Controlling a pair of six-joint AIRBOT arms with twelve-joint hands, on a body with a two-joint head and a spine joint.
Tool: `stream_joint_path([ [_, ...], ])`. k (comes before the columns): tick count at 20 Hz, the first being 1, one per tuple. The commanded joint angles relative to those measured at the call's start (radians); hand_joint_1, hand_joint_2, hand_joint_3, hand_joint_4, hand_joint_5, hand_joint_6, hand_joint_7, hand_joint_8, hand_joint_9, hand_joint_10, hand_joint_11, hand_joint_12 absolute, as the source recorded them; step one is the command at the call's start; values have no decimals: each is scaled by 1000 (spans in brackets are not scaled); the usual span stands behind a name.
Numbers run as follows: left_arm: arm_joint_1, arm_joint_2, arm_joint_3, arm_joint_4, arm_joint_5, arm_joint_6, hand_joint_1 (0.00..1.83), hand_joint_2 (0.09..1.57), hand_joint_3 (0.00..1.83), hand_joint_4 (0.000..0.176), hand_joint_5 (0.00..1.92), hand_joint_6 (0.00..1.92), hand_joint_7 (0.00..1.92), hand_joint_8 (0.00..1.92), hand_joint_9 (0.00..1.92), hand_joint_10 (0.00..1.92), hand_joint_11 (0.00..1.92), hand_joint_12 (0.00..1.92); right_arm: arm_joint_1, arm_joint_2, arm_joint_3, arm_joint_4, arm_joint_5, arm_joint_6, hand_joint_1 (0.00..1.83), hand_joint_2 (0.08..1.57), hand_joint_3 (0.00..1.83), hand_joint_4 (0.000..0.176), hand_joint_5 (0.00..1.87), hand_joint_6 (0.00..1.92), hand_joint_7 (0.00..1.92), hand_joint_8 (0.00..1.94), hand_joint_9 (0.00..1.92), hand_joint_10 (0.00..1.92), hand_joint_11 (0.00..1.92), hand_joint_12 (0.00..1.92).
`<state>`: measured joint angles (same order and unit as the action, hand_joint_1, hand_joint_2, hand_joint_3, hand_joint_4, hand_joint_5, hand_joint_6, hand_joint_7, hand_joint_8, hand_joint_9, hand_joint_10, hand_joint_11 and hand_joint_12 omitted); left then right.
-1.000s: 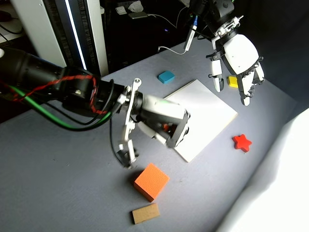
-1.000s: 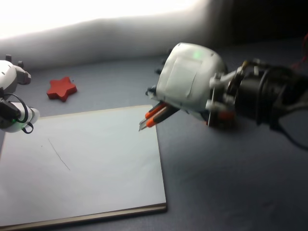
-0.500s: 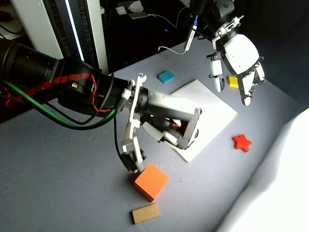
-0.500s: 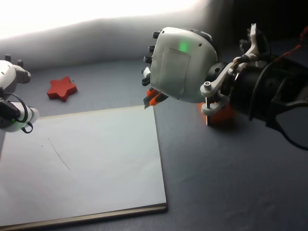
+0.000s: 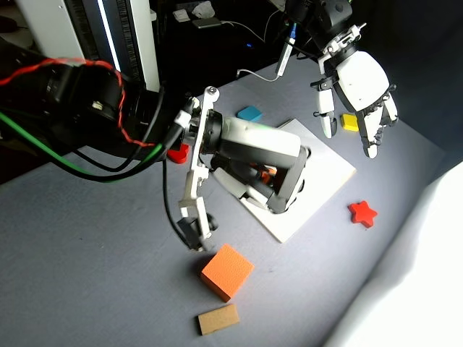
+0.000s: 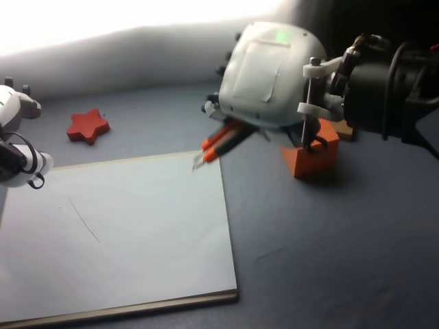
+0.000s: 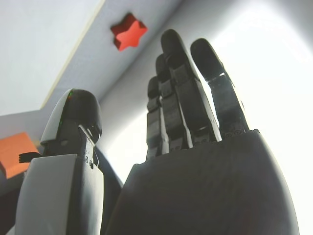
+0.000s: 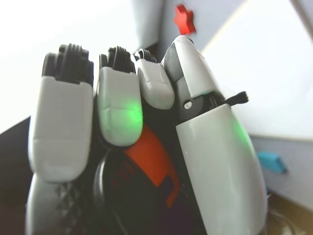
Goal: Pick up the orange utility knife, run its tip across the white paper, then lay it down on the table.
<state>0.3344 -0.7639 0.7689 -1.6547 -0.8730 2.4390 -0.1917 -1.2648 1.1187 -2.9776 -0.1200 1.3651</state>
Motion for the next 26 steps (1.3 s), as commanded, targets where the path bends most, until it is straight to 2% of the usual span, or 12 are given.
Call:
stream_joint_path([
  [1,-3,9,8,74,-39,2,652,1310,1,7,343,2,530,1,634,221,153,1501,31,3,4,-34,-58,63,1458,1376,0,72,1234,1915,1624,1941,1735,1921,1777,1921],
  [3,-4,9,10,74,-39,1,636,1318,3,5,331,0,520,0,597,292,153,1507,50,1,10,-34,-53,179,1488,1365,0,172,1284,1921,1620,1941,1737,1921,1778,1921],
  [4,-4,9,11,74,-39,-1,626,1321,4,9,322,0,514,0,563,367,142,1514,55,1,10,-34,-53,205,1113,1433,0,0,723,1744,1594,1941,1715,1921,1755,1921],
  [7,-7,9,13,74,-39,-4,633,1314,0,13,328,2,511,2,519,457,138,1498,60,2,10,-34,-106,329,1445,1375,0,53,1218,1915,1611,1941,1719,1921,1757,1921],
  [11,-9,9,13,74,-39,-4,644,1310,0,11,340,4,518,1,516,474,150,1503,31,-22,9,-34,-202,101,1348,1399,0,0,1048,1883,1591,1941,1702,1921,1735,1921],
  [13,-7,9,13,74,-39,-4,642,1310,0,10,348,6,527,6,521,485,150,1514,10,-42,9,-34,-209,-70,1471,1372,0,151,1253,1919,1612,1941,1720,1921,1753,1921],
  [15,-3,9,13,74,-39,-4,645,1307,0,15,339,2,526,4,519,487,148,1512,-37,-67,0,-34,-263,-349,1483,1367,0,175,1225,1921,1619,1941,1725,1921,1758,1921],
  [16,-3,10,14,74,-39,-4,649,1310,0,11,332,0,523,3,514,486,144,1509,-62,-79,-4,-34,-305,-449,1116,1432,0,0,712,1744,1590,1941,1700,1921,1736,1921],
  [17,-3,10,14,74,-39,-4,649,1310,0,11,332,0,523,3,514,486,144,1509,-77,-89,-4,-34,-325,-522,1116,1432,0,0,712,1744,1590,1941,1700,1921,1736,1921],
  [18,-3,10,15,74,-39,-4,634,1318,2,11,310,0,508,0,503,485,130,1508,-100,-107,-4,-34,-354,-635,1413,1397,0,7,1124,1886,1609,1941,1713,1921,1746,1921],
  [20,-3,9,18,73,-39,-6,650,1313,0,10,318,4,519,4,507,494,138,1512,-132,-137,-3,-34,-389,-787,1514,1376,0,169,1297,1920,1613,1941,1717,1921,1748,1921],
  [26,0,9,26,72,-39,-6,649,1311,0,12,346,9,519,1,504,491,162,1485,-208,-234,38,-34,-426,-1099,1508,1346,0,176,1207,1875,1594,1941,1700,1921,1730,1921],
])
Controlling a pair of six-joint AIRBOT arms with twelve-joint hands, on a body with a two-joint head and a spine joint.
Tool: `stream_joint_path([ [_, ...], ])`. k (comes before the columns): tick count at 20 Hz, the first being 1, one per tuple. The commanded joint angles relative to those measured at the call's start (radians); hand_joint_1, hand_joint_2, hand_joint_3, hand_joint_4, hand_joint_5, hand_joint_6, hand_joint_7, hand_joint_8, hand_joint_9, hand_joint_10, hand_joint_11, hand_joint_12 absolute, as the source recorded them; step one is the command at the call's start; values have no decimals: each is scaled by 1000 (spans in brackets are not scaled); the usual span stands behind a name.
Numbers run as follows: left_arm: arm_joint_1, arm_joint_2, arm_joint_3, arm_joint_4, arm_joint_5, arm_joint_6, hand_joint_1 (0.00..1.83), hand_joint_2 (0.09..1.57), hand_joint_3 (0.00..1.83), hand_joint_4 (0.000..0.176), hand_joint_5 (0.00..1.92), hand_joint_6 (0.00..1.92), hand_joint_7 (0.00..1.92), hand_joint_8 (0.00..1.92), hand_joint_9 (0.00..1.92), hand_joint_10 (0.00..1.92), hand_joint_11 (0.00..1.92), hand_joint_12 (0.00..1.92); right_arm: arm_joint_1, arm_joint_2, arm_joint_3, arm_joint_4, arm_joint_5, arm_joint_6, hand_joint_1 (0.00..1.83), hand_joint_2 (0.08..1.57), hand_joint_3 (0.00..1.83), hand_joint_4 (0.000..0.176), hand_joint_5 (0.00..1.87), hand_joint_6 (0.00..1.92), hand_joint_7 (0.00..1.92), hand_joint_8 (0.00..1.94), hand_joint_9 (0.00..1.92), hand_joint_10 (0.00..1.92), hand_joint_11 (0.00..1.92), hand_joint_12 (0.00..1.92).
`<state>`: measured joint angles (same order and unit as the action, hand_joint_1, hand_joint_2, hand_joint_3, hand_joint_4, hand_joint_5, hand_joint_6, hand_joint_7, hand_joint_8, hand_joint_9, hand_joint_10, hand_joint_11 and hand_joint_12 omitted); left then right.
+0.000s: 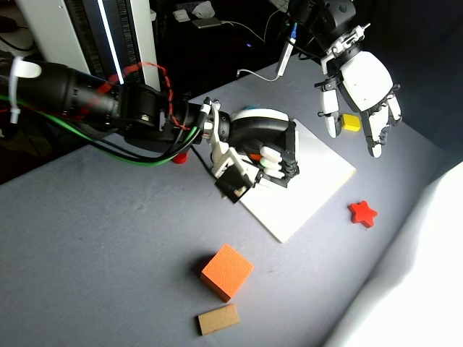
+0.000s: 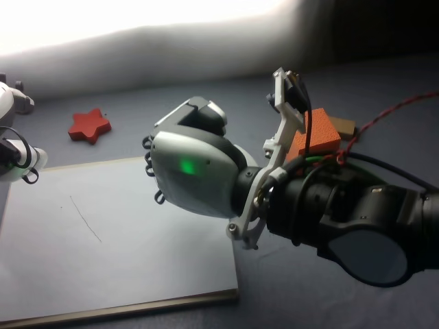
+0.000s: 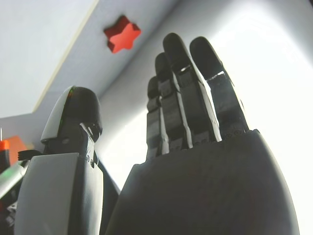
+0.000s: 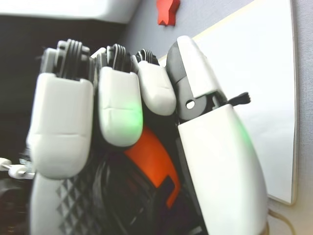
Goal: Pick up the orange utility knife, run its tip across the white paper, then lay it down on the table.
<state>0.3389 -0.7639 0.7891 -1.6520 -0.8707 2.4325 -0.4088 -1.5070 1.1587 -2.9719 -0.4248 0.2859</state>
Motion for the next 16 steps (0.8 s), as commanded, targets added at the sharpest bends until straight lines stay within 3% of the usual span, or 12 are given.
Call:
stream_joint_path([
  [1,-4,9,6,69,-41,0,665,1304,0,12,351,10,525,3,507,491,164,1487,3,0,4,-40,-121,-28,1513,1344,0,176,1213,1881,1585,1941,1694,1921,1728,1921],
  [5,-2,9,8,66,-41,0,645,1310,0,11,344,5,519,1,508,492,144,1501,-14,-26,16,-40,-110,-50,1524,1362,0,176,1290,1921,1581,1941,1679,1921,1717,1921],
  [9,-2,9,13,65,-41,-2,626,1319,3,12,323,1,516,2,506,485,138,1505,-33,-35,15,-40,-86,-71,1509,1358,0,176,1218,1921,1586,1941,1686,1921,1725,1921],
  [16,0,9,14,66,-41,-2,629,1319,3,12,333,4,517,3,500,510,142,1527,-67,9,-46,-40,-101,-74,1507,1351,0,176,1207,1904,1586,1941,1698,1921,1745,1921],
])
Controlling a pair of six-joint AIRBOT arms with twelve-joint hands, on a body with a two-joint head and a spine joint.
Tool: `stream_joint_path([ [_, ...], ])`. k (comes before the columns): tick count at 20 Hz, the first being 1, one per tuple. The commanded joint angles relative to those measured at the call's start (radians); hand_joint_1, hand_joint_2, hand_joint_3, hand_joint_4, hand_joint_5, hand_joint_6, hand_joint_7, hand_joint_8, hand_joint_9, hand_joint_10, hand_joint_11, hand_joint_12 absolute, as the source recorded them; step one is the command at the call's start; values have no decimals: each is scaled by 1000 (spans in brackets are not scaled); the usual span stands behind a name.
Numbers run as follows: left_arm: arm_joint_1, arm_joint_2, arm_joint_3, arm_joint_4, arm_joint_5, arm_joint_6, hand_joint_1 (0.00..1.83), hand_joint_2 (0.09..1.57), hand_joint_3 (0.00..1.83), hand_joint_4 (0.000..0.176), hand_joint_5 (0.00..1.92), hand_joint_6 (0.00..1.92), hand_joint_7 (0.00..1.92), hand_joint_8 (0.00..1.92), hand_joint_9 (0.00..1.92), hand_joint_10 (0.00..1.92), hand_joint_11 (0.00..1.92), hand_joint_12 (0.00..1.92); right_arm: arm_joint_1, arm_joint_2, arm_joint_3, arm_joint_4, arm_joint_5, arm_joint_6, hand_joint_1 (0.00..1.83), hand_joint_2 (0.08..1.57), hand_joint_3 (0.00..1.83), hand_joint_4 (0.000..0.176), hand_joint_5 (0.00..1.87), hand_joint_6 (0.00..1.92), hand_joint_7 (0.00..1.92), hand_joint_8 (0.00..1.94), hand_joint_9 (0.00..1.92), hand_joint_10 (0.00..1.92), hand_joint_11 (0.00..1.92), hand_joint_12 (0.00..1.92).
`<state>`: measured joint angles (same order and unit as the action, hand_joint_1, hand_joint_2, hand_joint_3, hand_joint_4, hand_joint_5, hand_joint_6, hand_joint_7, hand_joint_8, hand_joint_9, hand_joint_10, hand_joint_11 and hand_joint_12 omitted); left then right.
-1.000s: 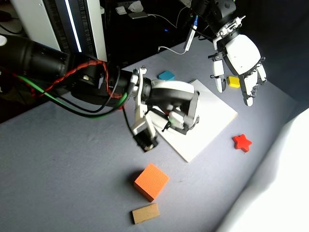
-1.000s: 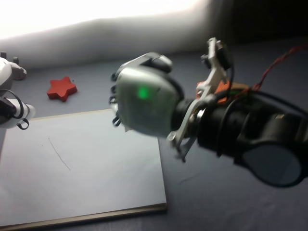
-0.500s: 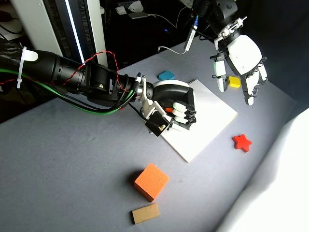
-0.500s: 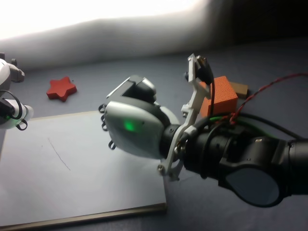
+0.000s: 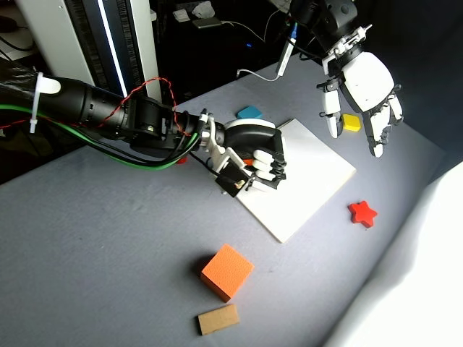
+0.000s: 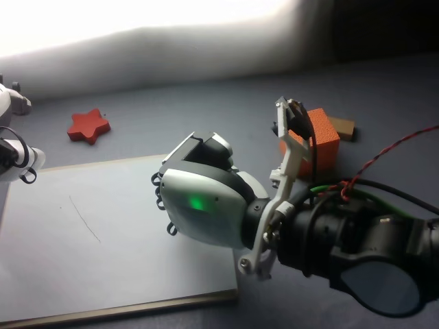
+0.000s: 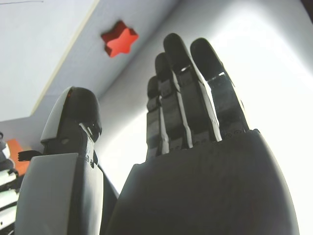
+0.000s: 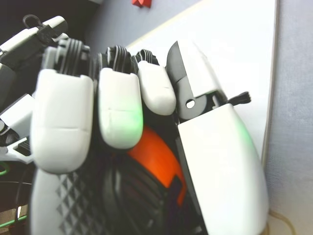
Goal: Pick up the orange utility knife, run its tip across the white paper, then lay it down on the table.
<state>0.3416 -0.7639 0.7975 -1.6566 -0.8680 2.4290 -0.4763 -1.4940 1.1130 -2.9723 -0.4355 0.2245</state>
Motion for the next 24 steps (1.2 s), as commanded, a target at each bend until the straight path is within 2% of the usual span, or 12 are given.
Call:
stream_joint_path([
  [1,-2,9,6,70,-44,1,627,1320,3,12,324,0,518,4,502,512,141,1525,0,5,-17,-40,-96,-13,1511,1343,0,176,1189,1880,1577,1941,1691,1921,1738,1921],
  [5,-3,9,5,70,-44,1,628,1317,2,11,324,3,520,4,495,510,133,1516,7,38,-68,-40,-99,-14,1520,1340,0,176,1242,1920,1580,1941,1695,1921,1742,1921],
  [7,-3,9,5,70,-44,1,633,1314,0,16,326,3,514,1,494,510,132,1513,10,57,-94,-40,-99,-15,1510,1360,0,176,1267,1921,1579,1941,1693,1921,1742,1921],
  [12,-4,9,5,70,-44,1,659,1308,0,6,345,7,519,0,504,515,162,1498,-1,99,-155,-40,-97,-19,1511,1344,0,176,1264,1921,1583,1941,1691,1921,1728,1921],
  [14,-4,9,5,70,-44,1,655,1309,0,9,345,6,521,1,501,511,154,1491,-7,106,-168,-40,-97,-24,1520,1358,0,176,1297,1921,1590,1941,1693,1921,1735,1921],
  [17,-4,9,6,70,-44,1,636,1310,0,14,337,5,522,3,504,511,154,1497,-14,121,-184,-40,-98,-27,1517,1343,0,176,1234,1921,1588,1941,1700,1921,1744,1921],
  [19,-4,9,6,70,-44,1,645,1313,0,10,333,3,525,4,507,511,152,1493,-17,132,-190,-40,-107,-26,1513,1349,0,176,1260,1921,1589,1941,1700,1921,1743,1921],
  [23,-3,9,6,70,-44,1,656,1307,0,11,341,5,530,3,504,500,153,1488,-25,175,-212,-40,-118,18,1518,1361,0,176,1251,1921,1599,1941,1705,1921,1747,1921],
  [24,-3,9,6,70,-44,1,658,1306,0,12,343,5,531,3,506,498,157,1485,-29,202,-226,-40,-139,68,1518,1360,0,176,1245,1921,1598,1941,1705,1921,1747,1921],
])
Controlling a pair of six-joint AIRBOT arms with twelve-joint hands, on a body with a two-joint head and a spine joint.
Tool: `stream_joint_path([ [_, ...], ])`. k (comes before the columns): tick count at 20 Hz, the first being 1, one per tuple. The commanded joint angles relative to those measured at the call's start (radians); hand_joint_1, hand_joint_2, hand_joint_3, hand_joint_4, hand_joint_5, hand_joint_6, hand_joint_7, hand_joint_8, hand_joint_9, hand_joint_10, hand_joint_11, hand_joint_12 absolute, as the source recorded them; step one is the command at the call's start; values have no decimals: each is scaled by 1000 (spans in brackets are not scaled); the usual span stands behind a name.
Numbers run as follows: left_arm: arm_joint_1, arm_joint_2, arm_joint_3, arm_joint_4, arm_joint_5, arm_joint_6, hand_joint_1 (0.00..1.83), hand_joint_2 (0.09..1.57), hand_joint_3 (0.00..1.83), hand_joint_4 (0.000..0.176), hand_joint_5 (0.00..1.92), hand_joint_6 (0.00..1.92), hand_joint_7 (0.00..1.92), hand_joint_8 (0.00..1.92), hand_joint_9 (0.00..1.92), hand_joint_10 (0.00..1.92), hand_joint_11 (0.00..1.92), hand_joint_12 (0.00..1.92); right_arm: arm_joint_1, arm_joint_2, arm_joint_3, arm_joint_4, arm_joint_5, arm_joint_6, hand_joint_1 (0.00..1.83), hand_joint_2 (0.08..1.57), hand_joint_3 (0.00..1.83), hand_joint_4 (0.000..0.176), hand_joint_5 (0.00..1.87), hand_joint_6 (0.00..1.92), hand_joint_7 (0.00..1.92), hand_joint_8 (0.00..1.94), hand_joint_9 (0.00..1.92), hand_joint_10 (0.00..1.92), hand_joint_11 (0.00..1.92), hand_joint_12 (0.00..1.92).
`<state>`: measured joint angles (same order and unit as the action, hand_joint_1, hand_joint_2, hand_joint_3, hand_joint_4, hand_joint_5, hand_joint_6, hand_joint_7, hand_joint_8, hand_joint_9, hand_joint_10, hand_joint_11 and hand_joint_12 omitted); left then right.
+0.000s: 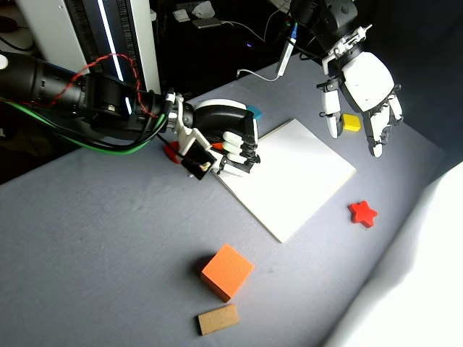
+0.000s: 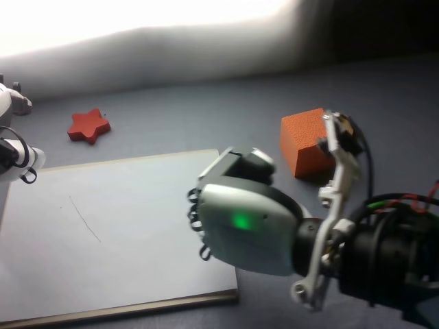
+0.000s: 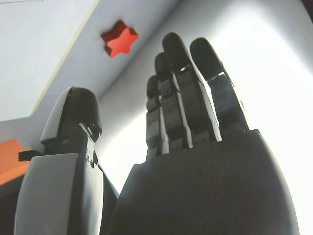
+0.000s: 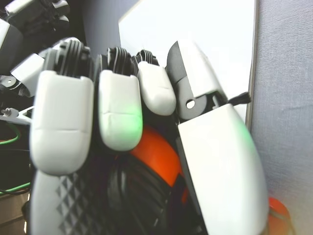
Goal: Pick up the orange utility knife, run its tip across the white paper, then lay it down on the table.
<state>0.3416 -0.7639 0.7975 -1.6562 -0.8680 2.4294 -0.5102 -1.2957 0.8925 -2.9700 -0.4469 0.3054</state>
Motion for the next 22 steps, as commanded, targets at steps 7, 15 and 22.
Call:
stream_joint_path([
  [7,-3,9,7,70,-44,1,637,1313,0,10,339,5,534,4,512,496,155,1495,15,188,-102,-42,-185,515,1508,1358,0,176,1223,1921,1594,1941,1700,1921,1734,1921],
  [15,-5,9,6,70,-44,1,659,1307,0,10,342,3,530,3,512,505,159,1498,25,310,-82,29,-50,1224,1510,1367,0,176,1284,1921,1593,1941,1700,1921,1741,1921],
  [22,-7,10,5,70,-44,0,652,1310,0,14,334,2,535,2,515,524,146,1524,-84,250,60,-33,-23,1509,1490,1388,0,176,1286,1921,1581,1941,1693,1921,1729,1921],
])
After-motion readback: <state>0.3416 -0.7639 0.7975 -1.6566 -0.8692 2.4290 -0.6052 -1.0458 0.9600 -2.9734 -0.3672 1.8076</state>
